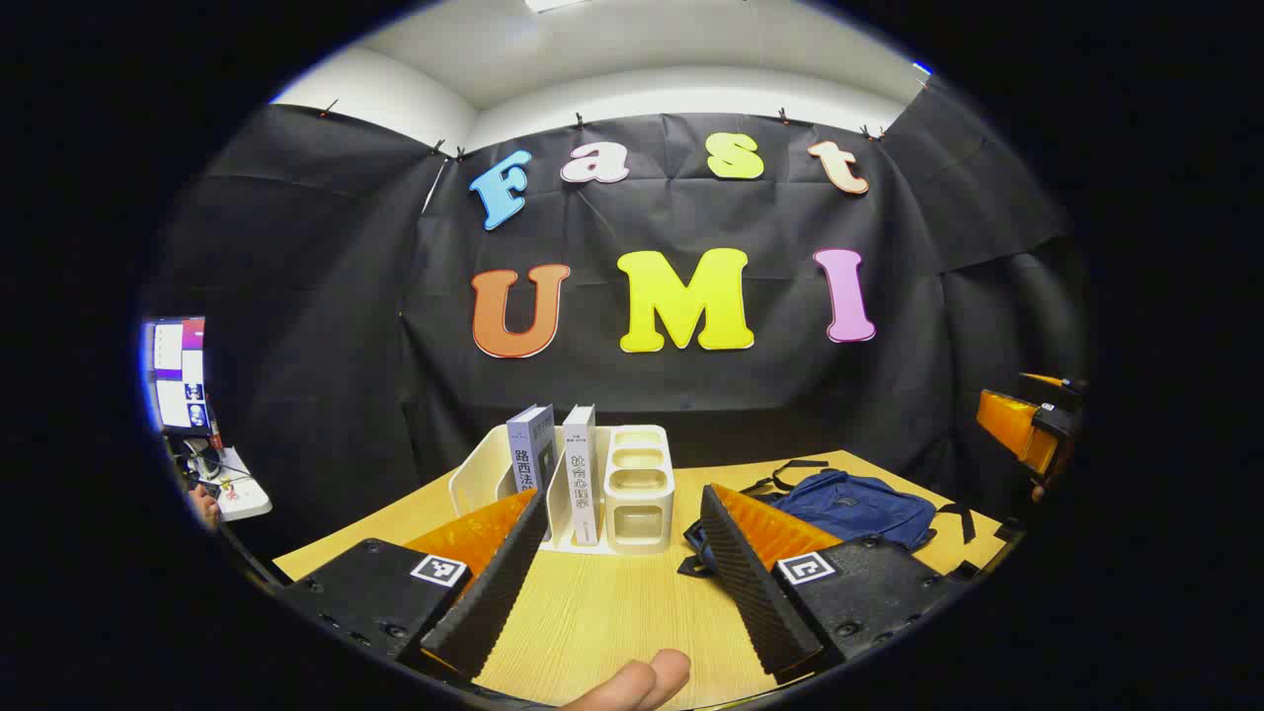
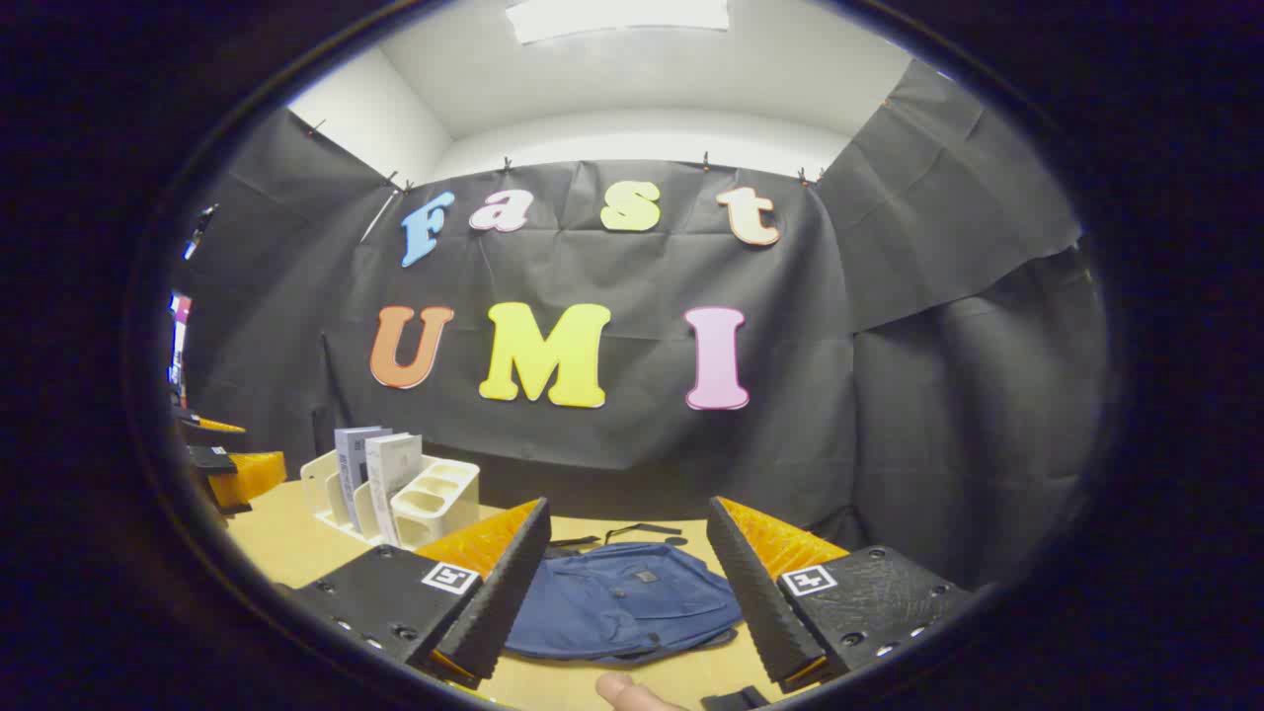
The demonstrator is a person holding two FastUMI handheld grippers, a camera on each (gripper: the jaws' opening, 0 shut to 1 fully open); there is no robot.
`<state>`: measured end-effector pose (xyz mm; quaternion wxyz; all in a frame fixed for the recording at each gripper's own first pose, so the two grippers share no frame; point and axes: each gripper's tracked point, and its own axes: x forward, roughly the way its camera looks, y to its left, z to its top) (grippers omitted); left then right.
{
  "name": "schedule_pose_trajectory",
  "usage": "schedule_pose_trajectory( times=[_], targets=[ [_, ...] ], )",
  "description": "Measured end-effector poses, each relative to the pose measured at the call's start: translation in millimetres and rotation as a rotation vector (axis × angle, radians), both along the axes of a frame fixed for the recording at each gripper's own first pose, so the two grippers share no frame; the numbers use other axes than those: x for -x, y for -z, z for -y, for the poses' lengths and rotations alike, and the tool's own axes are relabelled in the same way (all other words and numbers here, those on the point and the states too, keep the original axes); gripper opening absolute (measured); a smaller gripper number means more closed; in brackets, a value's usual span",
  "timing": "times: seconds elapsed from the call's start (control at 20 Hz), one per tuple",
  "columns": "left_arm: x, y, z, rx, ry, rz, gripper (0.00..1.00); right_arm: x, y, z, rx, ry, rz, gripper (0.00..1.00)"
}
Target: Open the schoolbag, grab two books from the bookshelf and put them into the schoolbag.
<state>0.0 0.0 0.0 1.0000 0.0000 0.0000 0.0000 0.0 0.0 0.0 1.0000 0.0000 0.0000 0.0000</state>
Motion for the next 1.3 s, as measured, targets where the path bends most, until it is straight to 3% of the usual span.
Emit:
schedule_pose_trajectory(
  times=[0.05, 0.25, 0.5, 0.8, 1.3],
  targets=[
    [3, 0, -2, 0.004, 0.019, -0.003, 0.98, 4, 1, -6, -0.01, -0.001, -0.01, 0.93],
    [9, -5, -21, -0.006, 0.032, 0.015, 0.98, 15, 6, -19, -0.03, 0.004, -0.054, 0.95],
    [8, -7, -45, -0.039, -0.017, 0.025, 0.98, 17, 6, -19, -0.01, 0.026, -0.058, 0.95],
    [1, 1, -63, -0.01, -0.053, -0.002, 0.98, 14, 19, -19, 0.002, 0.022, -0.104, 0.97],
    [2, -2, -54, -0.028, -0.012, 0.013, 0.98, 2, 53, -33, 0.043, 0.008, -0.177, 0.96]
  ],
)
